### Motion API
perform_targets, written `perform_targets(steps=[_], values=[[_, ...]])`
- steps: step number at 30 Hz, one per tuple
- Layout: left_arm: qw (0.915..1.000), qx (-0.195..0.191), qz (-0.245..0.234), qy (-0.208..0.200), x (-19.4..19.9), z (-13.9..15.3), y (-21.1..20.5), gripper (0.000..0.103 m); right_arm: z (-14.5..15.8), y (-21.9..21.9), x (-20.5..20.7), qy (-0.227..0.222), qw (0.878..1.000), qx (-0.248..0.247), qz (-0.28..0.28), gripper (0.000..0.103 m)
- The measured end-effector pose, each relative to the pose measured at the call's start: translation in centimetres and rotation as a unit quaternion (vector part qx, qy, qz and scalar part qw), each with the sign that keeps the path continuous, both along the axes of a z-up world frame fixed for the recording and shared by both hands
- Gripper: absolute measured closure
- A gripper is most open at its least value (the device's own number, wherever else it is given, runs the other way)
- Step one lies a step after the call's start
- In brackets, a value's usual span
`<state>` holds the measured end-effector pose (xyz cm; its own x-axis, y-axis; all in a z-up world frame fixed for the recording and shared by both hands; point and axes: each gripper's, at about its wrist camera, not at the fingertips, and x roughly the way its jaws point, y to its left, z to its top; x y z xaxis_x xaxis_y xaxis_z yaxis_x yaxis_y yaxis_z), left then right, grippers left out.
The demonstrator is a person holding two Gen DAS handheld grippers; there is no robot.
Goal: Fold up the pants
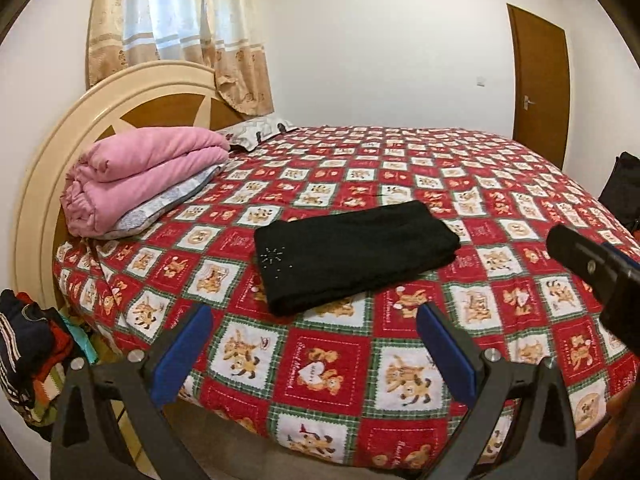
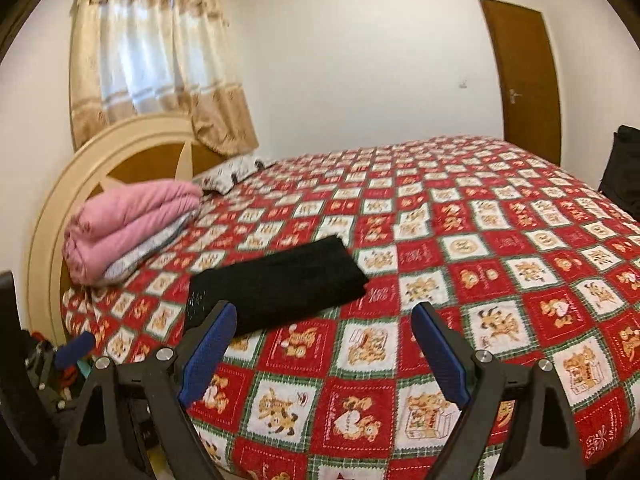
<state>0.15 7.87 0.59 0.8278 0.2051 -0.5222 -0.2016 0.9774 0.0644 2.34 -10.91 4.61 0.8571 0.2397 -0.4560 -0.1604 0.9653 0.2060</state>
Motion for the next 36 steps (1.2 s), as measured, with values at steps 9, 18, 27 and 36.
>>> perform_targets(steps=[9,18,27,36], values=[[0.9993,-0.021,0.028,-0.011,-0.4,0.0,0.8,0.0,0.2,0.8,-0.7,-0.017,1.0,0.0,0.02,0.013],[0.9995,-0.013,0.026,-0.009,-0.5,-0.4,0.2,0.0,-0.2,0.8,-0.7,-0.013,1.0,0.003,0.019,0.013],[0.9994,-0.014,0.029,-0.009,-0.5,-0.5,0.3,0.0,-0.3,0.8,-0.7,-0.011,1.0,0.006,0.017,0.013],[0.9994,-0.015,0.029,-0.009,-0.5,-0.6,0.3,0.0,-0.3,0.8,-0.7,-0.011,1.0,0.006,0.018,0.013]])
